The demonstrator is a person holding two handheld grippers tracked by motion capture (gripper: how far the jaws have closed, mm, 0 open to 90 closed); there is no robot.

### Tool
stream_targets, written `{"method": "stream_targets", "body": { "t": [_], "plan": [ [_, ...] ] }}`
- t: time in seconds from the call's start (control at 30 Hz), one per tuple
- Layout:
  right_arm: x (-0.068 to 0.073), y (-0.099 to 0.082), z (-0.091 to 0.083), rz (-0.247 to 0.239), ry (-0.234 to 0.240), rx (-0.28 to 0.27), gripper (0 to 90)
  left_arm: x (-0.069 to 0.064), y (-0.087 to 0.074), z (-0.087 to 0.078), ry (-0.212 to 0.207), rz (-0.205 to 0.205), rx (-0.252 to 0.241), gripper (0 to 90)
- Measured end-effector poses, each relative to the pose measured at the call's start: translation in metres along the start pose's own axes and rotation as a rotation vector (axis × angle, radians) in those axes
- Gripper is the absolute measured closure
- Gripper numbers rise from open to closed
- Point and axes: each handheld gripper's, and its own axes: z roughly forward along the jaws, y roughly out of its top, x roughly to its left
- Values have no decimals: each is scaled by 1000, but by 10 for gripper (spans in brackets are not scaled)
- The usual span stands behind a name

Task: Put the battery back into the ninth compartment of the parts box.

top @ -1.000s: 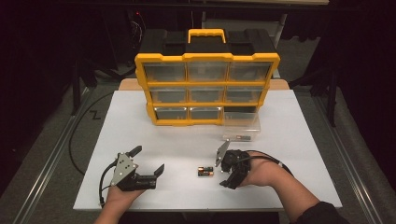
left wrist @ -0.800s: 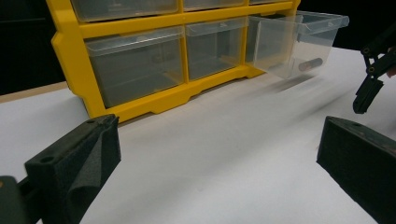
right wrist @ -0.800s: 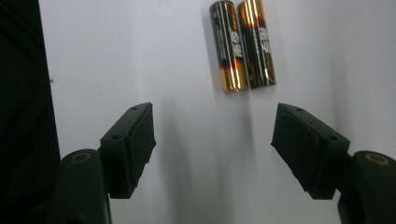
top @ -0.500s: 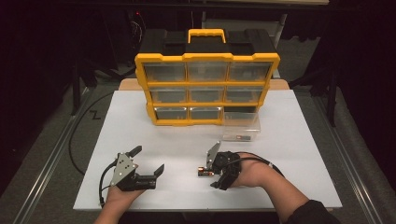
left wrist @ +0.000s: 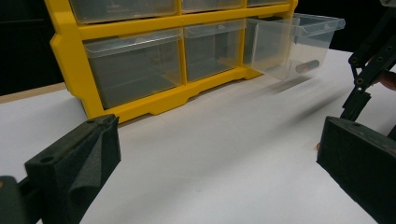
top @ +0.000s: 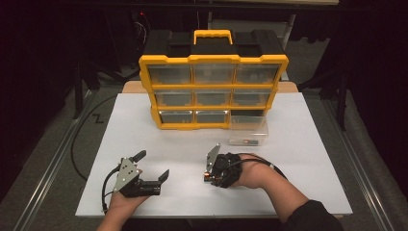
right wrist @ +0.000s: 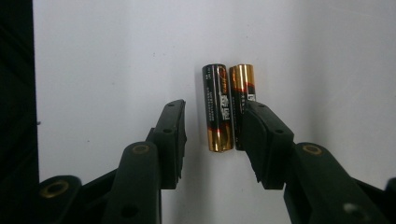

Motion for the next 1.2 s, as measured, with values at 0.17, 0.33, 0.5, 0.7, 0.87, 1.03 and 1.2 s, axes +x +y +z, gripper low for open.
{"method": "stream_targets", "body": {
  "t": [0.17, 0.33, 0.5, 0.7, 0.87, 1.03, 1.2],
  "plan": [
    [-1, 0, 2, -1, 0, 9, 655, 0, 0, 0, -2, -1, 0, 1],
    [-1, 1, 3, -11, -6, 8, 690, 0, 0, 0, -2, -1, 0, 1],
    [0, 1, 5, -17, -8, 12, 712, 0, 0, 0, -3, 0, 0, 1],
    [1, 2, 7, -18, -9, 21, 745, 0, 0, 0, -4, 0, -3, 1],
    [1, 2, 11, -37, -7, 28, 763, 0, 0, 0, -4, 0, -4, 1],
    [2, 2, 13, -34, -9, 26, 770, 0, 0, 0, -3, 0, -4, 1],
    [3, 2, 14, -37, -13, 31, 771, 0, 0, 0, -1, 2, -3, 1]
  ]
}}
